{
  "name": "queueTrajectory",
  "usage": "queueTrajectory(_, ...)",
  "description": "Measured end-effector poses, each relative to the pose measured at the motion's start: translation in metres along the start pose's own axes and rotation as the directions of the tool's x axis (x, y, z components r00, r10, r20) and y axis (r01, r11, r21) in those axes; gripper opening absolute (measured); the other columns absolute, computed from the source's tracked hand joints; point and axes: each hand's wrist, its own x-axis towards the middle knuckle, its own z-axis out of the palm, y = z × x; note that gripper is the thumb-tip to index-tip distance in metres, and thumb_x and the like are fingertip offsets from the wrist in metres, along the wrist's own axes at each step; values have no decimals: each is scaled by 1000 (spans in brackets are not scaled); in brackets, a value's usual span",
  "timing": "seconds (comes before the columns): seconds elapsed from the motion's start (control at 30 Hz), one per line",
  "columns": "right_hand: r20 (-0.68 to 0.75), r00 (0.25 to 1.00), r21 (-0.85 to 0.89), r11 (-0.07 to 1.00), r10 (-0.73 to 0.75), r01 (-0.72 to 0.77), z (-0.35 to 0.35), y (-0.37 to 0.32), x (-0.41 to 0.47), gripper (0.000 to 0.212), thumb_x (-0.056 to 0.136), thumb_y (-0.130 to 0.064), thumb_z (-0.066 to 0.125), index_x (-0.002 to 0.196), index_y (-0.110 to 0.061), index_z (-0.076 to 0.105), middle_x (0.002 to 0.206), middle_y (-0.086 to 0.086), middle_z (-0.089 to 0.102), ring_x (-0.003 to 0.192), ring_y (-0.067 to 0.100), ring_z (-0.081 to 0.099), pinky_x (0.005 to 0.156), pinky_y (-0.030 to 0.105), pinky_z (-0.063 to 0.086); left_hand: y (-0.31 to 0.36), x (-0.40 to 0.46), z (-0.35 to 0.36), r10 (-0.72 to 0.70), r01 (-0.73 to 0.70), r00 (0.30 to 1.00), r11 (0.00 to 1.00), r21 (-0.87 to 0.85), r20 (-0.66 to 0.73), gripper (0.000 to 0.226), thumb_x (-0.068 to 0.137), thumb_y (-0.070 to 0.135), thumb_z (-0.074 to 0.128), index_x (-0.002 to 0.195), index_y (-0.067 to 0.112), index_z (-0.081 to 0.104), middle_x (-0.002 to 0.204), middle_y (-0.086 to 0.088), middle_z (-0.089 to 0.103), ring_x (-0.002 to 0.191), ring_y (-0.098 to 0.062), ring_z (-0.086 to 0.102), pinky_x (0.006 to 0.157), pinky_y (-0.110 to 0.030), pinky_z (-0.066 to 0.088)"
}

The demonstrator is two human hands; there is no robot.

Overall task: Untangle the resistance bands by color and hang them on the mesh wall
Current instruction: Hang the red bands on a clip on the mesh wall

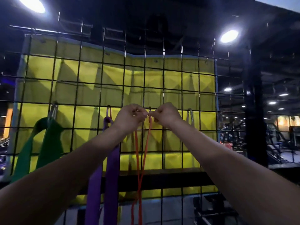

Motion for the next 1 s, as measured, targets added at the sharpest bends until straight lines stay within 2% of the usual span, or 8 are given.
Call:
queueTrajectory(0.07, -18, 999, 4, 999, 37, -37, 5, 0, 7, 33, 85, -30, 65, 92, 2, 68, 82, 14, 65, 73, 23, 58, 51, 22, 36, -3, 5, -1, -9, 9, 1000, 1000, 2, 10, 9, 87, 11, 61, 80, 17, 62, 67, 2, 59, 58, -4, 53, 48, -12, 41)
queueTrajectory(0.27, -32, 990, 210, 970, 135, -126, 19, -1, 18, 35, 75, -27, 76, 81, 7, 67, 80, 22, 69, 79, 33, 70, 73, 43, 55, -10, 13, -3, 43, -44, 999, 997, 63, 15, 8, 86, 15, 62, 91, 9, 65, 72, -1, 61, 61, -8, 54, 57, -19, 41)
queueTrajectory(0.4, 31, 977, 369, 906, 211, -207, 25, -2, 17, 27, 77, -19, 75, 86, 5, 67, 76, 18, 66, 75, 32, 69, 70, 39, 53, -11, 13, -7, 51, -53, 998, 997, 61, 27, 10, 88, 14, 60, 94, 8, 65, 75, -5, 63, 62, -11, 54, 59, -23, 44)
queueTrajectory(0.5, 70, 969, 451, 859, 236, -242, 23, -4, 13, 21, 77, -16, 74, 84, 3, 67, 86, 22, 68, 83, 36, 68, 71, 42, 54, -11, 12, -7, 33, -34, 998, 999, 21, 45, 8, 88, 13, 60, 93, 9, 65, 75, -5, 64, 63, -11, 54, 62, -26, 46)
queueTrajectory(0.63, 156, 965, 528, 808, 212, -263, 12, -4, 6, 17, 86, -13, 64, 72, -7, 55, 83, 18, 63, 69, 28, 63, 69, 34, 54, -9, 12, -7, 29, -29, 998, 1000, -4, 51, 6, 88, 12, 60, 91, 9, 65, 76, -6, 63, 66, -13, 55, 67, -29, 47)
queueTrajectory(0.73, 167, 966, 531, 808, 198, -257, 8, -5, 5, 18, 85, -7, 64, 71, -5, 54, 78, 18, 61, 71, 29, 61, 77, 37, 54, -9, 12, -7, 41, -42, 998, 999, 14, 51, 8, 88, 12, 60, 93, 7, 64, 80, -9, 63, 68, -15, 55, 68, -30, 48)
queueTrajectory(0.87, 146, 972, 443, 867, 183, -229, 8, -11, 11, 19, 81, -6, 68, 66, -4, 58, 67, 11, 56, 61, 20, 54, 69, 34, 50, -10, 13, -8, 46, -47, 998, 999, 14, 54, 7, 88, 12, 60, 92, 9, 65, 76, -7, 62, 66, -14, 54, 66, -30, 47)
queueTrajectory(1.0, 242, 950, 503, 811, 199, -298, 3, -13, 7, 6, 84, -5, 65, 84, 0, 62, 84, 15, 66, 77, 26, 64, 81, 38, 55, -8, 13, -8, 40, -39, 998, 999, -4, 58, 4, 88, 12, 60, 88, 13, 64, 75, -6, 61, 67, -16, 54, 66, -31, 47)
